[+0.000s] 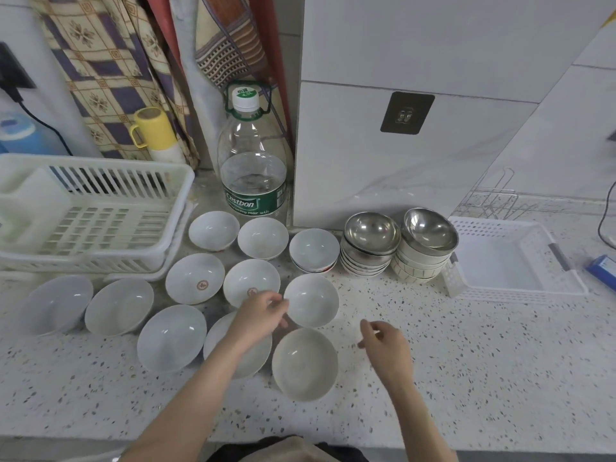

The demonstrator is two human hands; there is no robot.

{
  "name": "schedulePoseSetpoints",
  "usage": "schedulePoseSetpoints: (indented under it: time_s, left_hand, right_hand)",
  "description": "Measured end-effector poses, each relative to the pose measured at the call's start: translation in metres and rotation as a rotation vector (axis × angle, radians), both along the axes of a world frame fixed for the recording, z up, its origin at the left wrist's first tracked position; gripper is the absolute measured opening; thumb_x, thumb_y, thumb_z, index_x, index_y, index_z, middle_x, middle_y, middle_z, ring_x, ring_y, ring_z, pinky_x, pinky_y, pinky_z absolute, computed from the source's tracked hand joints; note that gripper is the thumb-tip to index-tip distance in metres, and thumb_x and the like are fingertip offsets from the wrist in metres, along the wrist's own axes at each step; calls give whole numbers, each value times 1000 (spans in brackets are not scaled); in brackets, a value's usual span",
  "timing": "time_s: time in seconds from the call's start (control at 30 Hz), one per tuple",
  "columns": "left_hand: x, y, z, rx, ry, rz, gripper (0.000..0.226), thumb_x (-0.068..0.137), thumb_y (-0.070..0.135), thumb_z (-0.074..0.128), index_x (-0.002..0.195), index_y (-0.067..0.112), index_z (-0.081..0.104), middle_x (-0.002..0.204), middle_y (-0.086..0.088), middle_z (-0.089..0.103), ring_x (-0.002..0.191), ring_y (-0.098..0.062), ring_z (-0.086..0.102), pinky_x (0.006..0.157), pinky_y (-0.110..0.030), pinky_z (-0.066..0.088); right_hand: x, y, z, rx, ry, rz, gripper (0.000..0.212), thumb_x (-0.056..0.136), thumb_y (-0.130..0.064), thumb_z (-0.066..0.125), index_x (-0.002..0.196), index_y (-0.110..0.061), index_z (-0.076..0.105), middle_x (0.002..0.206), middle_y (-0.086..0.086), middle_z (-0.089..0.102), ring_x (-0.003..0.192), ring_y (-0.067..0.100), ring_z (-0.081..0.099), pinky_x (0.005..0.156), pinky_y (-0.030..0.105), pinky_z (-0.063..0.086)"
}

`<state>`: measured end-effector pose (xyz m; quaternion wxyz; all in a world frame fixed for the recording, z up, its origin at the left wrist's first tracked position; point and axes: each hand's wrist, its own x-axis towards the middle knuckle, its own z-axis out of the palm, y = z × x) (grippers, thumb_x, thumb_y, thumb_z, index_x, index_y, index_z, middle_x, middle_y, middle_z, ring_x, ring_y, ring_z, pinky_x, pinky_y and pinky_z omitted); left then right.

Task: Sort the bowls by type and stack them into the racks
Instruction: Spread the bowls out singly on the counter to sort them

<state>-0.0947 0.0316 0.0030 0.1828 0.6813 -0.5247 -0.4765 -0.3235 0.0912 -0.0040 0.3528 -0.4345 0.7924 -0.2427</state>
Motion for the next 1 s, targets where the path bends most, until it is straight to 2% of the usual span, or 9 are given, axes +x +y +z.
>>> schedulePoseSetpoints:
  time_s: [0.07,0.13,0.27,0.37,0.47,0.6,0.7,0.8,1.0]
  left_hand:
    - [-7,-24,4,12,3,58,39,96,35,53,128,14,55,75,0,76,75,-9,65,65,-25,47]
    - [-15,-45,7,47,12,83,32,95,34,51,123,18,51,79,-3,76,55,-8,57,50,-22,41]
    - [-21,-80,7,69,-42,86,25,95,25,46,80,8,57,82,-14,76,26,-6,34,35,-17,25]
    - [-26,-97,1,86,-115,85,32,95,29,48,73,8,58,76,-13,76,31,-10,39,39,-20,27]
    - [-31,-110,-7,57,-154,100,37,92,31,53,63,7,60,69,-13,75,37,-16,45,42,-22,34]
    - [-36,-120,-15,1,-230,102,44,88,37,59,55,9,68,51,-2,69,49,-15,60,60,-27,50]
    - [-40,-124,-17,-20,-274,90,36,84,31,64,56,8,67,42,3,63,44,-8,57,49,-22,42]
    - [-42,-126,-19,-37,-299,63,32,82,22,65,52,10,66,43,3,62,40,-6,53,43,-21,36]
    - [-42,-126,-25,-86,-228,117,31,81,8,61,50,10,61,48,1,66,60,-23,70,51,-24,46]
  right_hand:
    - [-12,-21,15,-69,35,-95,23,96,-43,49,100,-25,63,69,-12,69,42,2,51,45,21,40]
    - [-23,-43,29,-130,65,-183,27,95,-43,47,102,-24,65,68,-13,68,45,4,52,48,21,38]
    - [-37,-81,43,-167,32,-290,38,94,-45,44,101,-17,68,67,-13,68,61,9,60,55,25,43]
    - [-41,-102,42,-142,22,-298,43,94,-47,42,102,-16,71,66,-12,68,69,10,61,56,25,41]
    - [-39,-117,41,-141,37,-271,47,96,-46,40,85,-14,73,57,-11,65,60,9,57,54,25,41]
    - [-39,-127,39,-121,89,-263,46,96,-45,41,74,-14,68,63,-5,70,59,12,60,57,26,45]
    - [-41,-134,35,-103,166,-258,44,94,-36,44,79,-5,70,75,9,73,58,18,53,58,27,39]
    - [-39,-139,34,-110,259,-252,39,93,-25,45,70,1,65,70,15,69,55,21,45,56,27,34]
    - [-35,-142,33,-123,378,-245,35,93,-20,44,61,-8,50,56,5,48,52,23,42,52,25,30]
